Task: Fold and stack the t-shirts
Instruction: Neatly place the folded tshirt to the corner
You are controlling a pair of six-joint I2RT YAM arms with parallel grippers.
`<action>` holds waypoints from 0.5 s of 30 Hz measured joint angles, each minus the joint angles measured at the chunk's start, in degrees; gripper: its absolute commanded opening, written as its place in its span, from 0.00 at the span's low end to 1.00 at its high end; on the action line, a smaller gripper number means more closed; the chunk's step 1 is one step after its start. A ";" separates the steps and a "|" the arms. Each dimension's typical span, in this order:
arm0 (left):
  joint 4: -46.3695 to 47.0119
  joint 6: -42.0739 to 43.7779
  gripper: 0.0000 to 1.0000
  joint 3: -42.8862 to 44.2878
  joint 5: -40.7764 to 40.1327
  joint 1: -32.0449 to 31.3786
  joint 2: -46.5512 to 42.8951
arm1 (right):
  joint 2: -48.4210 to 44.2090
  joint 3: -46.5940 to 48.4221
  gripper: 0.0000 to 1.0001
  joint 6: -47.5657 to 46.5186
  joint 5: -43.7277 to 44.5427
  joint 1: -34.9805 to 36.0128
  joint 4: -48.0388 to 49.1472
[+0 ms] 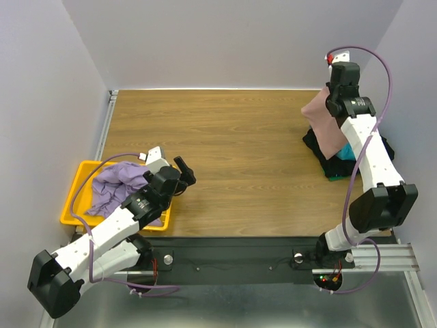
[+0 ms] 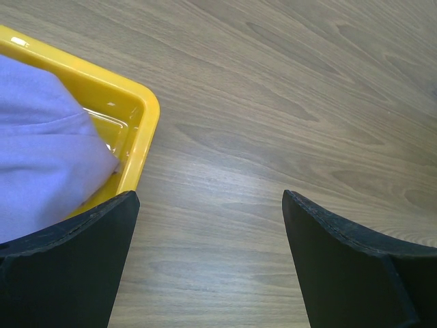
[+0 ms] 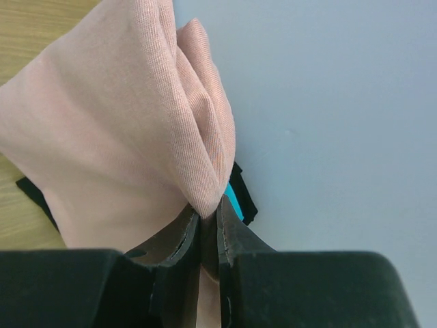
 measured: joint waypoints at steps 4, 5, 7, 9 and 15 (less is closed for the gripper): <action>-0.02 0.00 0.99 0.00 -0.17 0.02 0.00 | 0.87 0.70 0.00 -0.90 0.02 -1.27 -0.02; -0.02 0.00 0.99 0.00 -0.17 0.02 0.00 | 1.20 0.72 0.00 -1.25 0.07 -1.62 -0.02; -0.04 0.00 0.99 0.00 -0.20 0.04 0.00 | 3.02 1.29 0.00 -2.43 0.87 -2.89 -0.02; -0.09 0.00 0.99 0.00 -0.26 0.04 0.00 | 5.01 1.64 0.00 -3.50 1.18 -4.35 0.04; -0.37 0.00 0.99 0.00 -0.66 0.39 0.02 | 9.53 1.62 0.00 -5.35 0.76 -9.64 -0.04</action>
